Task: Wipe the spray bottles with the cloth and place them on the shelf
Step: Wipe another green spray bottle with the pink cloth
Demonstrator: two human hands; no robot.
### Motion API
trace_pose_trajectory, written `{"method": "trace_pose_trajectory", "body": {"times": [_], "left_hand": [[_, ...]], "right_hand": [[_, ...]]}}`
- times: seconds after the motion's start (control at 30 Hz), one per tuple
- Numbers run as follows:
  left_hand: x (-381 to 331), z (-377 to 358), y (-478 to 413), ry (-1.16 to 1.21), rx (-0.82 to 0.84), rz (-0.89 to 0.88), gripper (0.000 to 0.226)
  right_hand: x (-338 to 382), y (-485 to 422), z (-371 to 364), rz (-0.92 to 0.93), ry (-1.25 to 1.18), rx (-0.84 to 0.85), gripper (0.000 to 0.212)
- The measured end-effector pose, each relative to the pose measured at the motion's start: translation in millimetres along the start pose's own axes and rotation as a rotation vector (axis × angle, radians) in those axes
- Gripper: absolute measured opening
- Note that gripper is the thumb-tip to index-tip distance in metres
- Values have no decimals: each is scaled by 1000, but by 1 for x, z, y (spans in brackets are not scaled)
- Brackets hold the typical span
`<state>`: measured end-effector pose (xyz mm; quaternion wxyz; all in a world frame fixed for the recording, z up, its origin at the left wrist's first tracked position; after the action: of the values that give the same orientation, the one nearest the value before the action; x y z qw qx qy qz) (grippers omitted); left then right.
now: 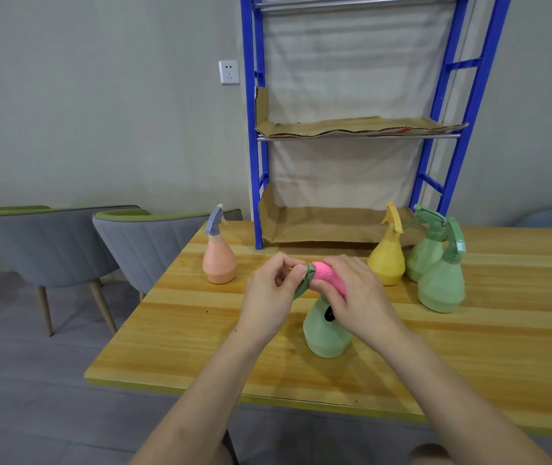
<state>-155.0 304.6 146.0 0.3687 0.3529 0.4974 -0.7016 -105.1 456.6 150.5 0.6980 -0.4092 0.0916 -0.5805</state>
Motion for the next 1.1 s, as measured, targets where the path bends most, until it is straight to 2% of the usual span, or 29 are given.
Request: {"method": "trace_pose_trajectory", "body": {"times": [0.17, 0.43, 0.6, 0.7, 0.77, 0.9, 1.03, 1.1], "left_hand": [[-1, -1, 0, 7, 1, -9, 15], [0, -1, 1, 28, 8, -2, 20], [1, -3, 2, 7, 6, -23, 10], [0, -3, 4, -13, -17, -39, 11], [1, -3, 5, -4, -33, -29, 13], [2, -3, 4, 6, -44, -16, 13], [2, -3, 7, 10, -46, -4, 11], [2, -2, 8, 16, -43, 1, 11]], "right_hand": [[-8, -6, 1, -38, -142, 38, 41], [-1, -3, 4, -72, -80, -62, 38], [-14, -7, 6, -56, -301, 107, 24], [-20, -1, 4, -99, -390, 239, 33], [-22, 2, 4, -125, -406, 251, 38], [-25, 4, 6, -200, -284, 163, 39], [-8, 7, 7, -144, -85, 14, 42], [-5, 6, 5, -112, -82, 22, 41]]}}
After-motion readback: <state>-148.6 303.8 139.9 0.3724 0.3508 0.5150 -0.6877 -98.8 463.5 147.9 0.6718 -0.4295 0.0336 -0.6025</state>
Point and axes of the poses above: each hand's wrist, its own y-axis away from the middle knuckle, its own z-axis out of the back of the hand, x = y × z, the point moved 10 cm from there along -y, towards the middle knuckle, and after that the axes turned 3 degrees about -x, right-handed, at the moved point
